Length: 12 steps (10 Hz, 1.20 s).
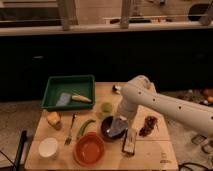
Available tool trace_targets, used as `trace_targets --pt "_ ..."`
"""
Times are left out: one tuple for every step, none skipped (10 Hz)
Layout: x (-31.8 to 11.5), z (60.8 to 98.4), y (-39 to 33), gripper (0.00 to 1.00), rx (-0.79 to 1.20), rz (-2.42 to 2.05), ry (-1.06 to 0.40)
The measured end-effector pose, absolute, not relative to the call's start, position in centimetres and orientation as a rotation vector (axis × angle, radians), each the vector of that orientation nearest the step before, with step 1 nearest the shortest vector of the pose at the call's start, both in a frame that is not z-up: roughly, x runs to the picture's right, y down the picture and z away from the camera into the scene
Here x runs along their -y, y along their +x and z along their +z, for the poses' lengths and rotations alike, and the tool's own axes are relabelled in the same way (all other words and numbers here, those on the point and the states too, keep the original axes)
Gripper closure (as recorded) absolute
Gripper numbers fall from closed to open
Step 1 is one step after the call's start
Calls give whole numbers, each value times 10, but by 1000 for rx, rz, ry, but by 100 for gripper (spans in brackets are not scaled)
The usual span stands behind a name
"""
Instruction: Place towel in purple bowl
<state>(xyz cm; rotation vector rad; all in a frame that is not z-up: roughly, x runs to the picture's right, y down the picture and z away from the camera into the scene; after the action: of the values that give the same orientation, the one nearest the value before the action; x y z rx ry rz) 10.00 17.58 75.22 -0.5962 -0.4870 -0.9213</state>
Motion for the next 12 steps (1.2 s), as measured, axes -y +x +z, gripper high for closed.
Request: trace_targets --pt "-176 752 99 28 484 -925 -597" --pt "-175 751 96 22 483 -930 -597" --pt "-174 750 95 20 479 -934 -598" --pt "-174 748 96 20 474 -934 -600" --pt "-174 748 95 20 474 -936 -600" --pt "-172 748 93 20 474 -939 -599" --pt "-172 748 94 20 472 -937 -598" --pt "-171 749 95 20 471 -934 -598" --pt "-170 749 96 20 469 -931 -597" --pt "-170 749 95 20 469 -932 -596" --pt "-170 749 94 20 470 -933 -596" --pt "-170 749 95 20 469 -933 -596"
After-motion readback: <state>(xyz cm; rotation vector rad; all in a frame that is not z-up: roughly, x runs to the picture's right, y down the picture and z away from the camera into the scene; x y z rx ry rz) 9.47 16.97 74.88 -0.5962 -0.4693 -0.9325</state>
